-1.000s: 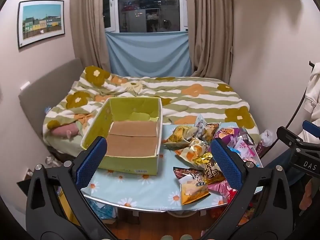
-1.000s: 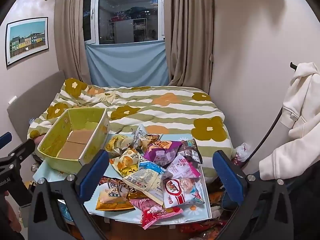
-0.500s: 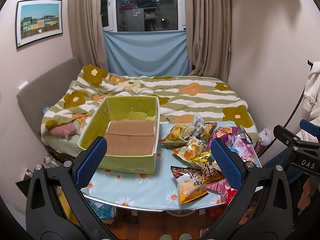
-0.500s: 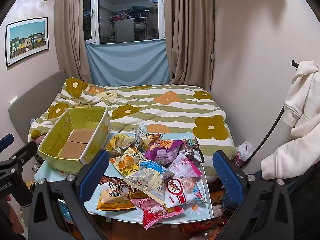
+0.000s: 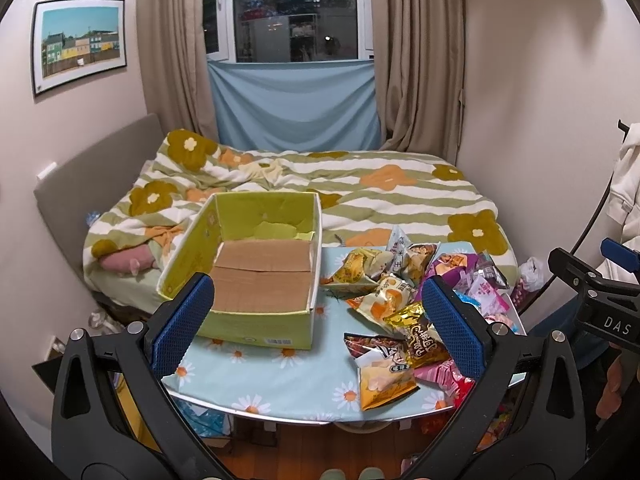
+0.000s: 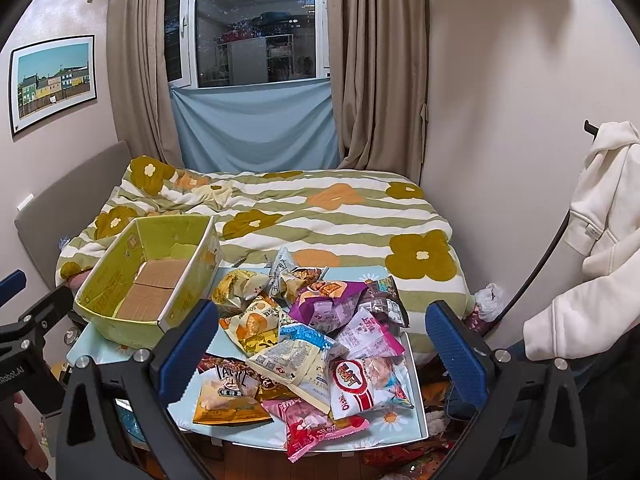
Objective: Organize snacks
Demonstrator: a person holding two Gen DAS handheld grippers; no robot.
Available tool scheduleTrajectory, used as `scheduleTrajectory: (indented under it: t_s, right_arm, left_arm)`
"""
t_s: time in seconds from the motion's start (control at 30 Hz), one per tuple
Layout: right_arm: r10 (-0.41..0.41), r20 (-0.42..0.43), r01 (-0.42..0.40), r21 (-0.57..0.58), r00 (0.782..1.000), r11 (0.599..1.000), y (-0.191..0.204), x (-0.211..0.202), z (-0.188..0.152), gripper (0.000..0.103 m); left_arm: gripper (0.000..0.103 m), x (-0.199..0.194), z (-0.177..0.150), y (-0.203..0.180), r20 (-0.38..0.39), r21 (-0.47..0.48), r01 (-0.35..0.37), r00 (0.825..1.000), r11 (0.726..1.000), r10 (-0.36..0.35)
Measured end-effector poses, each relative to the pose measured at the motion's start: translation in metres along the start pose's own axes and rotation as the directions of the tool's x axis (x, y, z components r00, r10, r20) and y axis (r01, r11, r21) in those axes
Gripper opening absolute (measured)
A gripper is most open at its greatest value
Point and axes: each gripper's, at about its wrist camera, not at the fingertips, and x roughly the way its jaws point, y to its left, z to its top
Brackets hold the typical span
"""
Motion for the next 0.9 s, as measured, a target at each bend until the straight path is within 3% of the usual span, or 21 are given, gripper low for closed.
scheduleTrajectory:
  t_s: [0.9]
  right_arm:
    - [0.001,-0.004,-0.001,0.003,1.0,1.0,0.0004,0.0015,0.0,0.103]
  left_arm:
    - [0.103,0.0047,0.0012,0.0079,-0.01,-0.003,0.006,1.0,1.0,-0.006]
